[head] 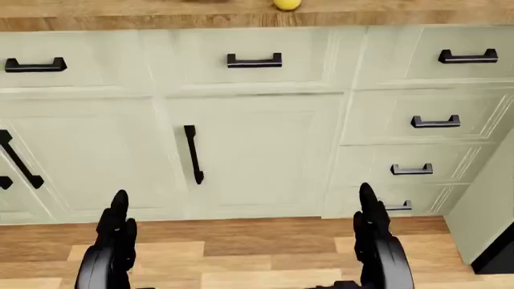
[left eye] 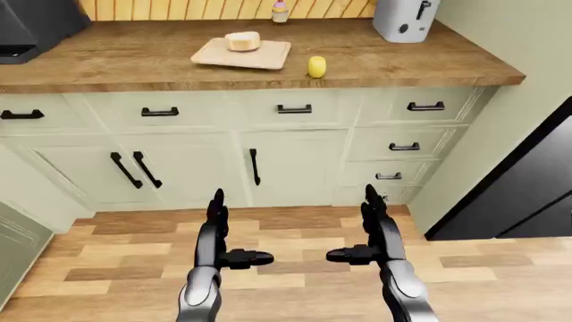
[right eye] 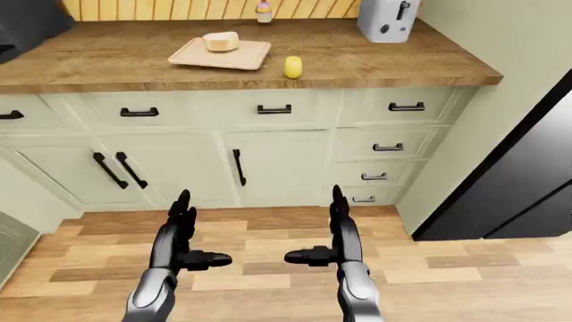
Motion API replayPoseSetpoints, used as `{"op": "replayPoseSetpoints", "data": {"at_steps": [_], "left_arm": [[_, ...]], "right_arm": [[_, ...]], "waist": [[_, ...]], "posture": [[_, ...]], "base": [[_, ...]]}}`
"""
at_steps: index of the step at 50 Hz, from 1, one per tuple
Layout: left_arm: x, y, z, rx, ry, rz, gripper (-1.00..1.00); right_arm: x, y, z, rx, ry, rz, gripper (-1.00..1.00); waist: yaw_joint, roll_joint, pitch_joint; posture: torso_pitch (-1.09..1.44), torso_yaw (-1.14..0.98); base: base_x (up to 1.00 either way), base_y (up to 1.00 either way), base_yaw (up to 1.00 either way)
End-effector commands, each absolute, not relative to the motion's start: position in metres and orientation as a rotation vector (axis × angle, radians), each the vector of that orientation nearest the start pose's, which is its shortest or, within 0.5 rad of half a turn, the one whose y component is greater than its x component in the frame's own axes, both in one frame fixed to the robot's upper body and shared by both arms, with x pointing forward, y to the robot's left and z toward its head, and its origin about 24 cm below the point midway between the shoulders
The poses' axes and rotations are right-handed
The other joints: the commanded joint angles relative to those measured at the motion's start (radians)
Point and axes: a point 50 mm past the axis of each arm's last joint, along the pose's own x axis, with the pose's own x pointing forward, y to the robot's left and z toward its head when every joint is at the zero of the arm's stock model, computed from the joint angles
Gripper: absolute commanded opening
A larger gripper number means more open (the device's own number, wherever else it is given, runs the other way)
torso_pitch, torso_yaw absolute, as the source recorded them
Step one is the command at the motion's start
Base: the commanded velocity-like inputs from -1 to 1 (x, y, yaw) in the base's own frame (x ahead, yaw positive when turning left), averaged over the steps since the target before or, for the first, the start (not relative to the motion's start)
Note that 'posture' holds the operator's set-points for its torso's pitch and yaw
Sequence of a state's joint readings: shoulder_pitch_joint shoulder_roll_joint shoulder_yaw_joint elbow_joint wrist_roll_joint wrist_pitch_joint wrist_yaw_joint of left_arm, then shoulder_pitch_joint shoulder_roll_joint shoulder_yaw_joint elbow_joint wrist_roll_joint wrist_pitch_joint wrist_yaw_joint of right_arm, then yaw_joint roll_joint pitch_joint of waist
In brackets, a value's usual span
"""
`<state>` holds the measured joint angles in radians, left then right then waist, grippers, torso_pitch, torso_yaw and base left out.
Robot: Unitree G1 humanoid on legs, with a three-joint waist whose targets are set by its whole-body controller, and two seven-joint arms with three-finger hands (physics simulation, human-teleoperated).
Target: Pick up the wedge of cheese and place it on the slice of bread to prepare a simple cheese on bread dish.
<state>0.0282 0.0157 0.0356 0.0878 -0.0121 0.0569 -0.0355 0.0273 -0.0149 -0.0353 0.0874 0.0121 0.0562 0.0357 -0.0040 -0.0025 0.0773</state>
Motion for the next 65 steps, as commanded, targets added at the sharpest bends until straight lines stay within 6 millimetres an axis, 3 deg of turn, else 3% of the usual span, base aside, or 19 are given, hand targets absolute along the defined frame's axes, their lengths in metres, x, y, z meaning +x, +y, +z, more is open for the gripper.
{"op": "replayPoseSetpoints", "data": {"at_steps": [1,3,5,8,17,18,22,24,27,28,31,38,45,46,49,54,58,60,65], "left_arm": [[0.252,0.164,0.037,0.008,0.001,0.018,1.0],[0.252,0.164,0.036,0.007,0.003,0.02,1.0],[0.252,0.165,0.037,0.005,0.002,0.025,1.0],[0.252,0.166,0.037,0.002,0.004,0.03,1.0],[0.251,0.168,0.036,-0.006,0.01,0.033,1.0],[0.251,0.168,0.036,-0.007,0.011,0.034,1.0],[0.251,0.168,0.036,-0.007,0.012,0.034,1.0],[0.251,0.168,0.036,-0.009,0.011,0.033,1.0],[0.25,0.167,0.034,-0.008,0.015,0.03,1.0],[0.25,0.167,0.035,-0.009,0.014,0.031,1.0],[0.25,0.167,0.036,-0.009,0.012,0.03,1.0],[0.25,0.167,0.035,-0.009,0.013,0.03,1.0],[0.251,0.167,0.035,-0.008,0.014,0.032,1.0],[0.251,0.167,0.035,-0.008,0.014,0.032,1.0],[0.251,0.168,0.035,-0.009,0.013,0.033,1.0],[0.251,0.168,0.035,-0.011,0.012,0.033,1.0],[0.25,0.168,0.035,-0.011,0.012,0.033,1.0],[0.251,0.168,0.034,-0.01,0.013,0.034,1.0],[0.25,0.168,0.034,-0.011,0.012,0.035,1.0]], "right_arm": [[0.245,-0.154,0.046,-0.017,0.007,0.004,1.0],[0.243,-0.154,0.048,-0.024,0.0,0.002,1.0],[0.242,-0.155,0.046,-0.027,0.0,0.003,1.0],[0.241,-0.154,0.045,-0.03,0.0,0.011,1.0],[0.239,-0.152,0.043,-0.04,-0.001,0.026,1.0],[0.239,-0.152,0.043,-0.041,-0.002,0.026,1.0],[0.238,-0.152,0.044,-0.044,-0.002,0.024,1.0],[0.238,-0.152,0.045,-0.044,-0.003,0.025,1.0],[0.238,-0.153,0.045,-0.043,-0.004,0.024,1.0],[0.237,-0.153,0.046,-0.043,-0.006,0.024,1.0],[0.237,-0.153,0.046,-0.043,-0.006,0.024,1.0],[0.236,-0.155,0.048,-0.042,-0.009,0.02,1.0],[0.235,-0.156,0.048,-0.042,-0.012,0.016,1.0],[0.235,-0.156,0.048,-0.042,-0.012,0.015,1.0],[0.235,-0.156,0.048,-0.042,-0.012,0.016,1.0],[0.234,-0.156,0.048,-0.042,-0.013,0.016,1.0],[0.234,-0.156,0.048,-0.041,-0.014,0.016,1.0],[0.234,-0.157,0.048,-0.04,-0.013,0.016,1.0],[0.233,-0.157,0.049,-0.042,-0.014,0.015,1.0]], "waist": [[-0.002,-0.008,-0.001],[0.008,-0.003,-0.061],[0.007,-0.005,-0.016],[0.006,-0.007,-0.074],[0.007,-0.002,-0.081],[0.006,0.004,-0.099],[-0.001,0.0,-0.074],[-0.001,0.017,-0.076],[-0.001,0.079,-0.063],[0.002,0.046,-0.064],[0.005,0.055,-0.064],[0.007,0.01,-0.061],[0.011,-0.066,-0.061],[0.001,-0.026,-0.062],[-0.009,-0.061,-0.067],[-0.01,-0.032,-0.057],[-0.012,0.033,-0.057],[-0.01,0.105,-0.076],[0.003,0.046,-0.061]], "posture": [[0.0,0.0],[0.0,0.0],[0.0,0.0],[0.0,0.0],[0.0,0.0],[0.0,0.0],[0.0,0.0],[0.0,0.0],[0.0,0.0],[0.0,0.0],[0.0,0.0],[0.0,0.0],[0.0,0.0],[0.0,0.0],[0.0,0.0],[0.0,0.0],[0.0,0.0],[0.0,0.0],[0.0,0.0]], "base": [[0.0,0.0,0.0],[0.0,0.0,0.0],[0.0,0.0,0.0],[0.0,0.0,0.0],[0.0,0.0,0.0],[0.0,0.09,0.0],[0.0,0.22,0.0],[0.0,0.23,0.0],[0.0,0.23,0.0],[0.0,0.23,0.0],[0.0,0.24,0.0],[0.0,0.24,0.0],[0.0,0.24,0.0],[0.0,0.35,0.0],[0.0,0.37,0.0],[0.0,0.37,0.0],[0.0,0.37,0.0],[0.0,0.37,0.0],[0.0,0.37,0.0]]}}
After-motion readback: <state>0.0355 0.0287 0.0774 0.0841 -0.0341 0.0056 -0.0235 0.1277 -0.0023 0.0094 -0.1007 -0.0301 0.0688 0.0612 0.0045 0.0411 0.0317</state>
